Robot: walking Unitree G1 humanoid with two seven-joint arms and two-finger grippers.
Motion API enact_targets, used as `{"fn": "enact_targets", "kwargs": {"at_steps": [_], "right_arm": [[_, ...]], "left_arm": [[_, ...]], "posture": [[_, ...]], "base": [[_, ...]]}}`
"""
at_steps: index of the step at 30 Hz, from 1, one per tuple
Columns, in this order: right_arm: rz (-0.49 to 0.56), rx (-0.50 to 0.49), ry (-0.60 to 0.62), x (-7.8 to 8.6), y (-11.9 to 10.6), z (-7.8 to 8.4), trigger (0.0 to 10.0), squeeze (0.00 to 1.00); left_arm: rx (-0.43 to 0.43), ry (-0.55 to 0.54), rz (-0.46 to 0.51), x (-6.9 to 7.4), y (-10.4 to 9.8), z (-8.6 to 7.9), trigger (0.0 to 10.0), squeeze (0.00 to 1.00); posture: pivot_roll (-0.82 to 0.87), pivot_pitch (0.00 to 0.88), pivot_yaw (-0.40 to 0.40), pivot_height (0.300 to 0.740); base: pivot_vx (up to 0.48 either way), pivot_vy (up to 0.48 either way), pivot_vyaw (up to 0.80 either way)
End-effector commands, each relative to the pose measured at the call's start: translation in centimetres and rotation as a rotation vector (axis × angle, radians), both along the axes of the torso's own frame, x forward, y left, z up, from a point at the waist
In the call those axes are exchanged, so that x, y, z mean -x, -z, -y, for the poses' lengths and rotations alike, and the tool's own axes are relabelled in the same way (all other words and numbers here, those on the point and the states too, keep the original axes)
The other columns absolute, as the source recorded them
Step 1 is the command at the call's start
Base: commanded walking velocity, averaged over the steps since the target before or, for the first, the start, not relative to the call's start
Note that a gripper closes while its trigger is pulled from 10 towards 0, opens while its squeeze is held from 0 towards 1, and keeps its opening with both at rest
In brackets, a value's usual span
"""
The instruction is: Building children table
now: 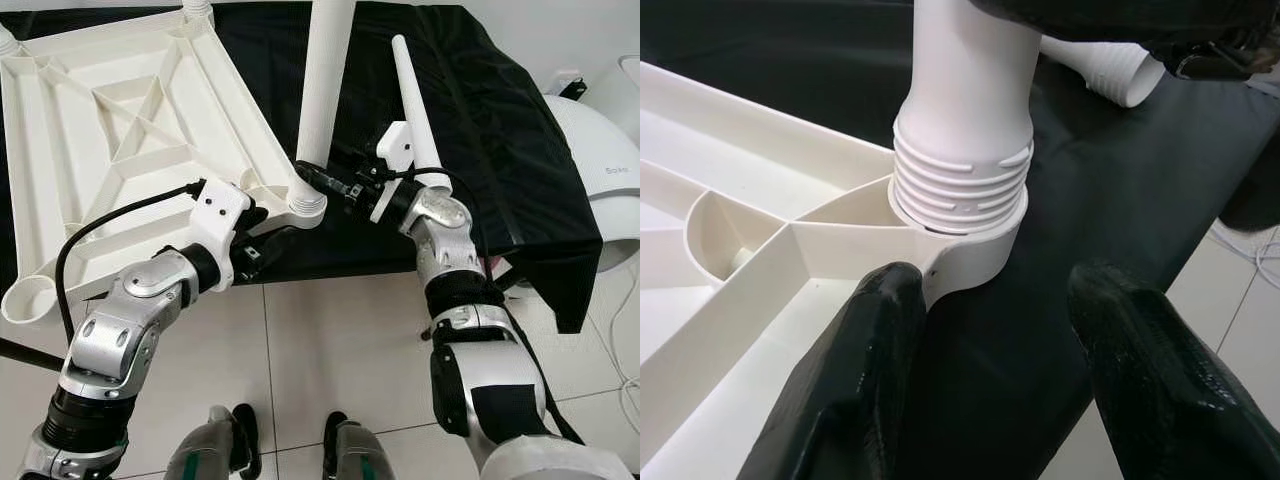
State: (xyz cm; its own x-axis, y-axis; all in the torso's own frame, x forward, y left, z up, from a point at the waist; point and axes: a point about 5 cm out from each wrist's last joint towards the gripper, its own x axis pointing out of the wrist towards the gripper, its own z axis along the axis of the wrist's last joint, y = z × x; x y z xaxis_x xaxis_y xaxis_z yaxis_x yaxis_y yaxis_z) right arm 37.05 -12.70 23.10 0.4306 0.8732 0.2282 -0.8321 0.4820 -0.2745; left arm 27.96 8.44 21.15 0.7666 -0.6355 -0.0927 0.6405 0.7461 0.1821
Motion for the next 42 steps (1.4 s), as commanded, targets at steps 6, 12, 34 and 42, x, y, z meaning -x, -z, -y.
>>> {"fn": "enact_targets", "kwargs": {"at_steps": [6, 12, 34, 42], "right_arm": [[-0.102, 0.1, -0.067, 0.2, 2.4, -0.7, 10.0, 0.0], [-0.133, 0.119, -0.055, 0.2, 3.2, -0.5, 10.0, 0.0], [-0.1, -0.005, 0.053, 0.6, 3.5, -0.2, 10.0, 0.0], [-0.104, -0.043, 0.086, 0.8, 3.4, -0.5, 10.0, 0.0]], "left_arm": [[0.009, -0.076, 0.002, -0.1, 0.2, -0.4, 10.0, 0.0], [0.011, -0.075, 0.005, -0.1, 0.0, -0.4, 10.0, 0.0], [0.021, -0.078, 0.006, 0.0, -0.1, -0.3, 10.0, 0.0], [0.026, -0.072, 0.005, 0.0, -0.1, -0.1, 10.0, 0.0]], "posture": [[-0.01, 0.218, -0.061, 0.74], [-0.01, 0.225, -0.057, 0.74], [-0.01, 0.228, -0.057, 0.74], [-0.02, 0.225, -0.062, 0.74]], "base": [[0.0, 0.0, 0.0], [0.0, 0.0, 0.0], [0.0, 0.0, 0.0], [0.0, 0.0, 0.0]]}}
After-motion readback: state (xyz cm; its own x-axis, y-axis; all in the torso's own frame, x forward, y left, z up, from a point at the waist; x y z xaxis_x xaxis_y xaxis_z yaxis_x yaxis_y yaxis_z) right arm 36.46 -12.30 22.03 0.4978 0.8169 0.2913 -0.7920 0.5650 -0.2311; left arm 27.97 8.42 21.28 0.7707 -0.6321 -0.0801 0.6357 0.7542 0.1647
